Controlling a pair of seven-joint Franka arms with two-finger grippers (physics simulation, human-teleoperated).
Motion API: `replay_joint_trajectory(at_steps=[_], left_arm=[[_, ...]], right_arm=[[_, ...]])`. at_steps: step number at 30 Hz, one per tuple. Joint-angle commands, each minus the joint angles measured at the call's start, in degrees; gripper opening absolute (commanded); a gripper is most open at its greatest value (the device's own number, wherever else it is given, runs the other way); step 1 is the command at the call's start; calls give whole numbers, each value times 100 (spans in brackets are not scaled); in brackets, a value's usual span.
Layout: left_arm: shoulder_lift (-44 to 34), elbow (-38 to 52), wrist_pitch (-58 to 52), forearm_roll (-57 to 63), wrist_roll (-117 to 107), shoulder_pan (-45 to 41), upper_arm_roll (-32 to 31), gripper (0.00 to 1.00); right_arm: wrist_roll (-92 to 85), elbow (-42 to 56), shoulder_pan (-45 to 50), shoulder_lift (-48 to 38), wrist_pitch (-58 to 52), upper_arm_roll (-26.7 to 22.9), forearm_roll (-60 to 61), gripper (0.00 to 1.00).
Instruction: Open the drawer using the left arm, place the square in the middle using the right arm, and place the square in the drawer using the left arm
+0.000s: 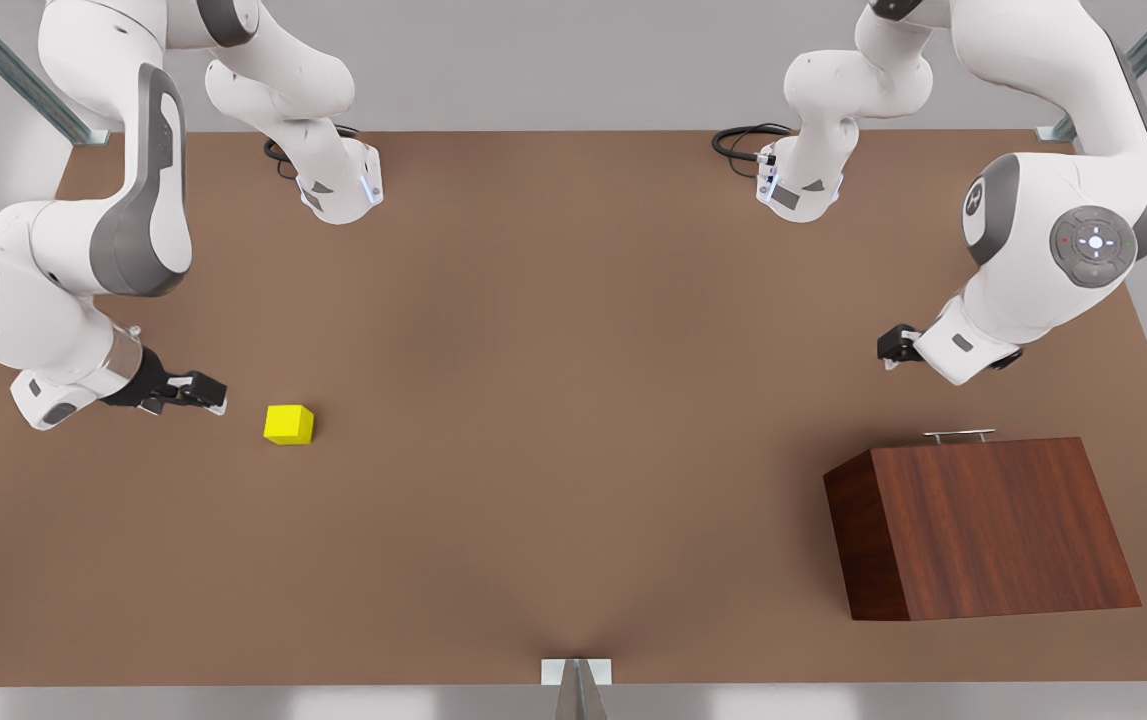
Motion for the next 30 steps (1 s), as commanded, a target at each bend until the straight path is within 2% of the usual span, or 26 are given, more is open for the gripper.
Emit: replay_joint_trajectory(at_steps=[1,2,3,4,6,11,13,17,19,30], left_arm=[[5,-20,-13,5,-21,8,2,100],[111,-72,-346,-3,-223,17,28,100],[-21,-713,-119,-74,-1161,131,46,100],[-214,-1679,864,-100,-2708,140,257,100],[-373,-2814,2263,-83,-4758,140,608,100],[-557,-3895,4284,-83,-6139,140,1056,100],[-566,-4361,5067,-91,-6174,140,1171,100],[-619,-4476,5287,-74,-6174,149,1390,100],[-601,-4713,5832,-82,-6174,149,1505,100],[-364,-4801,6720,-91,-6174,632,1593,100]], right_arm=[[-11,-5,0,5,0,0,2,100],[-29,-5,0,14,0,0,-6,100],[-11,-14,8,14,0,0,-15,100],[33,-14,8,14,18,0,-15,100],[77,-278,8,31,105,0,-7,100],[77,-1552,193,84,1353,185,29,100],[85,-1675,211,383,1564,185,29,100],[85,-2079,132,761,1573,185,37,100],[85,-2431,123,858,2109,185,46,100],[68,-2704,-246,1236,2206,149,37,100]])
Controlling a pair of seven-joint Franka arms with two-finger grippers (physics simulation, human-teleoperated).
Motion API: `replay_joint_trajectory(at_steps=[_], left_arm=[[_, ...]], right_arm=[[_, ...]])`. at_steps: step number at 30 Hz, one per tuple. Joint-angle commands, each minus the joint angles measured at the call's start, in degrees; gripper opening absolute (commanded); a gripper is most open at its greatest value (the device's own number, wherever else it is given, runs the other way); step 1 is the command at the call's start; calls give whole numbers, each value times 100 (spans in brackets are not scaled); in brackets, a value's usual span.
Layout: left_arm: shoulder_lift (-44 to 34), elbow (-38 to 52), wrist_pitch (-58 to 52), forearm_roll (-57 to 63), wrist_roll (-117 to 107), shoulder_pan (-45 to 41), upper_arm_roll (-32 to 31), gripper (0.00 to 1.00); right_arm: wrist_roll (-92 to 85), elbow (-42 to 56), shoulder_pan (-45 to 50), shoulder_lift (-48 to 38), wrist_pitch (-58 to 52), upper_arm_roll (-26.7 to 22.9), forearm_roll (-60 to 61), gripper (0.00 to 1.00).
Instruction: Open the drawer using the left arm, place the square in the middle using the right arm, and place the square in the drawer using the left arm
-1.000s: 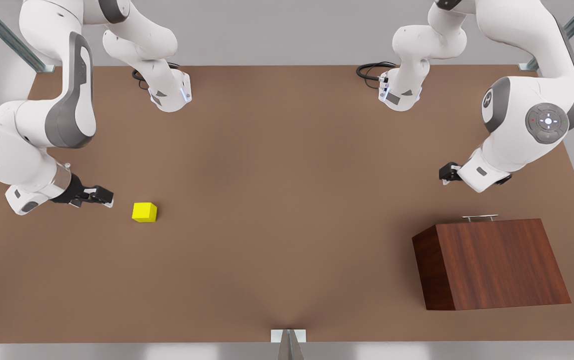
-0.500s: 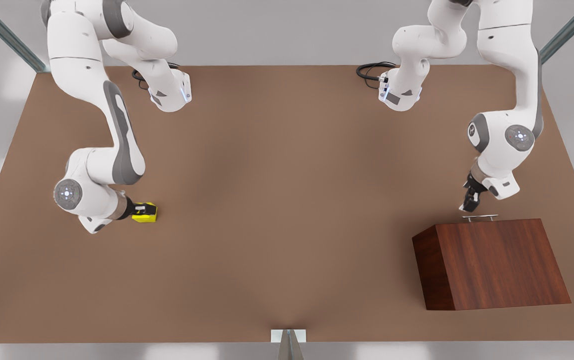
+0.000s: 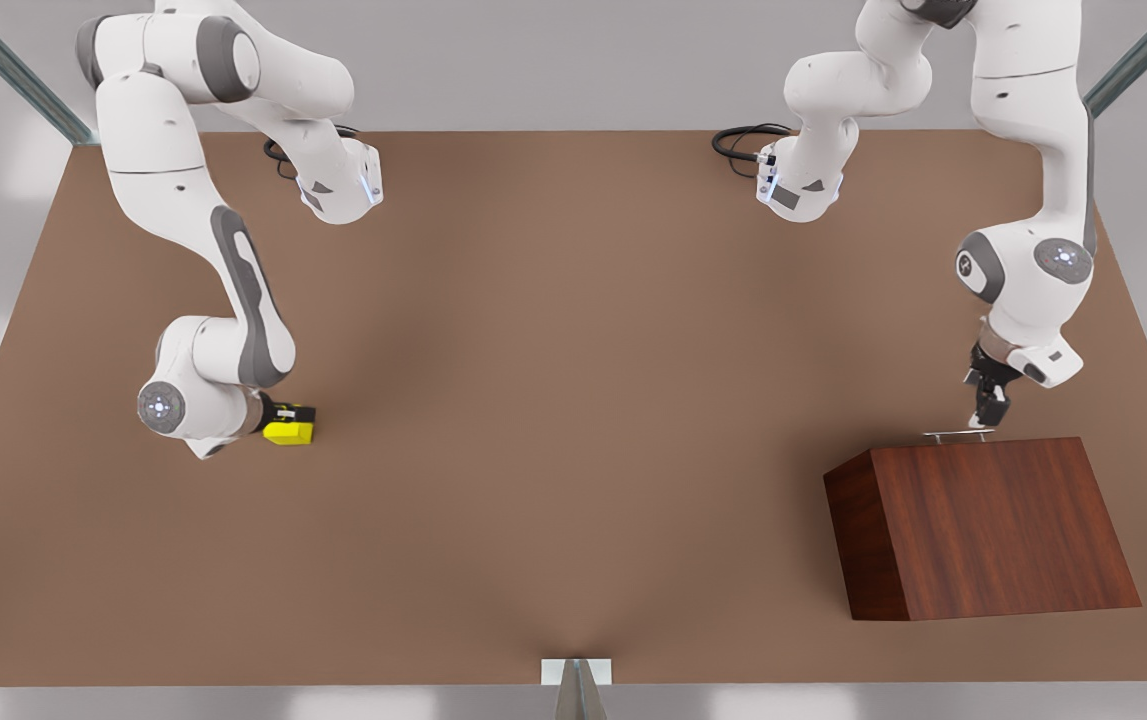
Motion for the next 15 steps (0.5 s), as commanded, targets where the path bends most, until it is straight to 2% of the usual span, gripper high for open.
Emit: replay_joint_trajectory(at_steps=[1,5,9,15], left_arm=[[21,2,18,-2,0,19,0,100],[117,11,0,-248,-483,89,0,100],[293,125,158,-231,-510,89,0,100],[487,116,361,-231,-510,98,0,100]], right_arm=[[0,-21,-5,2,35,0,0,100],[0,-82,-14,152,343,-9,0,100],[0,-56,-5,-6,-52,0,-9,100],[-79,-47,-5,46,36,-9,-88,100]])
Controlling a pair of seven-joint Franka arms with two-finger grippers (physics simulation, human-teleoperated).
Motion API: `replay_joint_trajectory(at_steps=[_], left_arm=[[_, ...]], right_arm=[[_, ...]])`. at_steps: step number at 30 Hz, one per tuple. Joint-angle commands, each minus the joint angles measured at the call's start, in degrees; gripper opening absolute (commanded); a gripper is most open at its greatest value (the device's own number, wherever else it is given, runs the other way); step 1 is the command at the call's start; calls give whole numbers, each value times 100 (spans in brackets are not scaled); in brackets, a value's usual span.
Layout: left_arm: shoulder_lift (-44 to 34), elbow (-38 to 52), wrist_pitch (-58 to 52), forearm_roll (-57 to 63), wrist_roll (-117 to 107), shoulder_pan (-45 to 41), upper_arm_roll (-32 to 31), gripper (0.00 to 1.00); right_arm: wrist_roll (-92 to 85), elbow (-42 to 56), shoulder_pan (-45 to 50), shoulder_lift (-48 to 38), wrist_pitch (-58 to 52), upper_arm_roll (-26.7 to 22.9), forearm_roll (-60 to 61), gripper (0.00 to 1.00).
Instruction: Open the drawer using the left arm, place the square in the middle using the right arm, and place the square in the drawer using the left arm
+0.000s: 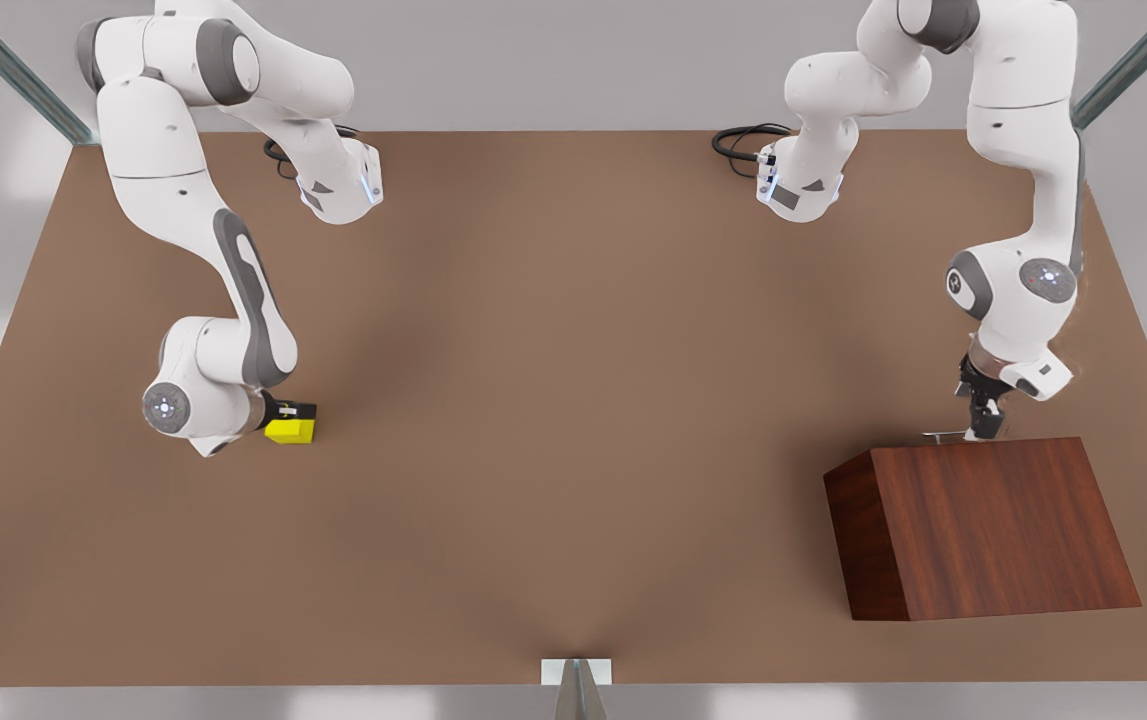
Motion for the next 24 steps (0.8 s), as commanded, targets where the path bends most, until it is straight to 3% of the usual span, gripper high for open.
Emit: replay_joint_trajectory(at_steps=[1,9,12,13,14,24], left_arm=[[-2,-1,6,-197,6,69,-1,100],[-11,-19,-170,-197,6,69,-1,100],[-64,-19,-266,-197,6,69,-10,100],[-73,-19,-266,-205,6,69,-10,100],[-82,-19,-336,-205,6,69,-10,100],[-152,-19,-706,-197,6,7,-62,100]], right_arm=[[8,0,1,0,0,0,-104,100],[8,-8,28,246,219,0,-148,100],[8,-8,37,369,316,0,-148,81],[8,0,37,395,317,0,-148,70],[8,27,37,422,325,0,-148,68],[-9,255,1,659,439,0,-236,67]])
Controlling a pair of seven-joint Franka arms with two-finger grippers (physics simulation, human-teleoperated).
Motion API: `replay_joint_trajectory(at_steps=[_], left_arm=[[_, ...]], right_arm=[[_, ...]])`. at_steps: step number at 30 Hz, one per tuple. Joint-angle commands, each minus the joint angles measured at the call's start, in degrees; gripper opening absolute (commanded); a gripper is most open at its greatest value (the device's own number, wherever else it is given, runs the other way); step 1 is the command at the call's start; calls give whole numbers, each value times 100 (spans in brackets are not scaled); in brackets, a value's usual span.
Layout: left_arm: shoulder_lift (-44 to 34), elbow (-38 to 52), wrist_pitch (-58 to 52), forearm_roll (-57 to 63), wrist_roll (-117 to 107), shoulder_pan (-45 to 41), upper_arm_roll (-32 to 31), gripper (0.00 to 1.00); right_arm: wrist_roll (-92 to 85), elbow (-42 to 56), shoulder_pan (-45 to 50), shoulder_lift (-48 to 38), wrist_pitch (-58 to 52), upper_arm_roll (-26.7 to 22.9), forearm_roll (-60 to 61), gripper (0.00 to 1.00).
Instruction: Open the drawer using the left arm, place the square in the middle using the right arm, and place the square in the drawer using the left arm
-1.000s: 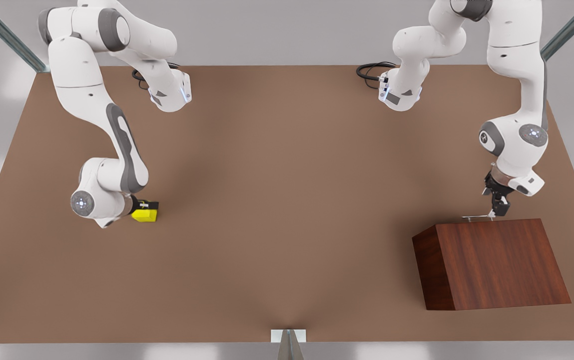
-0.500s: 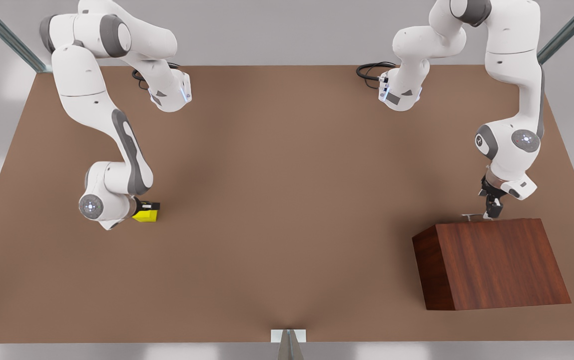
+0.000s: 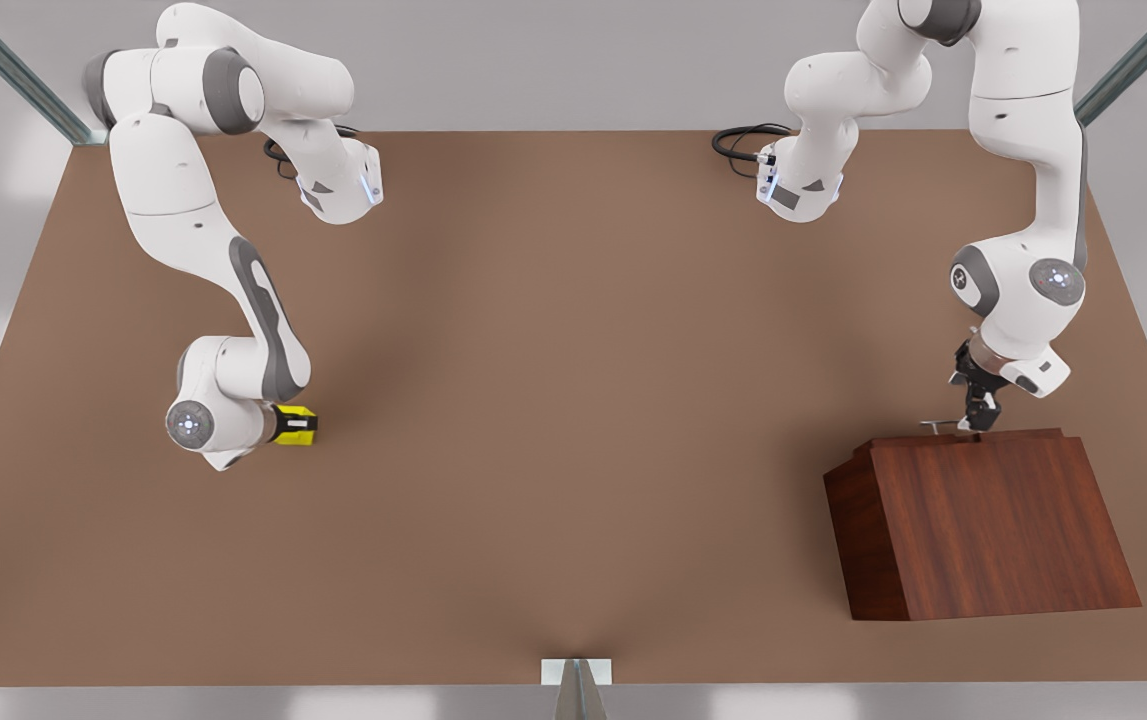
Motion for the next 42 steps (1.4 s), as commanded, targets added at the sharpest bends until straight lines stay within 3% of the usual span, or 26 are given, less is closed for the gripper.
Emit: replay_joint_trajectory(at_steps=[1,9,14,20,26,30,39,42], left_arm=[[-1,-1,-23,-8,0,1,0,100],[-203,-36,-462,-8,9,1,8,100],[-291,-89,-691,-8,9,1,8,100],[-423,-89,-998,-8,18,1,17,100],[-519,-132,-1289,-8,9,1,17,100],[-686,-299,-1367,-8,0,1,17,100],[-827,-387,-1534,-8,9,1,26,100],[-967,-396,-1807,1,9,1,35,100]], right_arm=[[3,28,0,-9,-21,0,-6,67],[310,1285,123,-88,-918,44,416,62],[2630,1936,949,-115,-1296,281,416,62],[5864,2691,1256,193,-1489,1846,495,62],[8071,4142,3303,1432,-1437,1819,513,63],[8616,5241,4455,2803,-452,1064,486,63],[10673,5372,5062,2821,-39,976,460,67],[10506,5372,5141,2970,75,1002,152,75]])
